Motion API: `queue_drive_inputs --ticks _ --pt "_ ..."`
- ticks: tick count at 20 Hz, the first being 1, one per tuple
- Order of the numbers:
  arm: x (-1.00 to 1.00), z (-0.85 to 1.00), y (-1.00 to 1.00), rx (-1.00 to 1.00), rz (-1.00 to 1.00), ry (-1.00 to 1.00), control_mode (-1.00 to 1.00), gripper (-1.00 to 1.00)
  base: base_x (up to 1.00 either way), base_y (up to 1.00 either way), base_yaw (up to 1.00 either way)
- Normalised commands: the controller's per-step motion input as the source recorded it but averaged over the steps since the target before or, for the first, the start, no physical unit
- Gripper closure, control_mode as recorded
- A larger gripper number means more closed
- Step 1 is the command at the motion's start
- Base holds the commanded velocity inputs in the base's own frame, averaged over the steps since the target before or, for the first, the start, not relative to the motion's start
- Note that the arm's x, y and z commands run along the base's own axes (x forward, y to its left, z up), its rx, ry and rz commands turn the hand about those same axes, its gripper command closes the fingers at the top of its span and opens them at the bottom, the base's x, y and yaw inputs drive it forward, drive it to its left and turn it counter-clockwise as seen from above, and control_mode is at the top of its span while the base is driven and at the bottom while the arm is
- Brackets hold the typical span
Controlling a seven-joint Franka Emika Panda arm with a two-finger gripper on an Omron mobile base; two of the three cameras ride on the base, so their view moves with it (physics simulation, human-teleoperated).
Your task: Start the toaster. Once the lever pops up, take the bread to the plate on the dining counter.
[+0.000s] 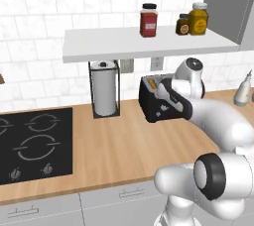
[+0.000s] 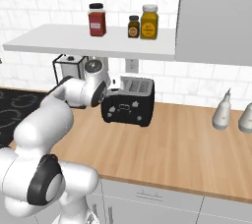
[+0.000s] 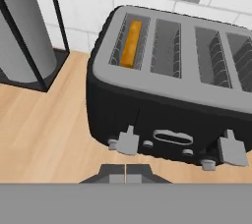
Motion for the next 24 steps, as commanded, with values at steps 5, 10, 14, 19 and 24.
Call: queue_drive_inputs --ticks 5,10,14,19,24 --pt "0.07 -0.01 0.06 0.00 -0.01 -0.04 -1.00 1.00 0.00 0.00 0.00" --pt "0.13 0.00 0.15 -0.03 -0.03 -0.01 -1.00 -1.00 0.00 0.00 0.00" --pt "0.22 -0.07 0.00 0.01 0.00 -0.07 -1.00 -1.00 0.00 0.00 0.00" --pt "0.02 0.00 0.00 0.11 0.00 -0.11 -1.00 -1.00 0.00 0.00 0.00" --pt "0.07 0.17 0.00 0.12 0.00 -0.02 -1.00 -1.00 0.00 0.00 0.00"
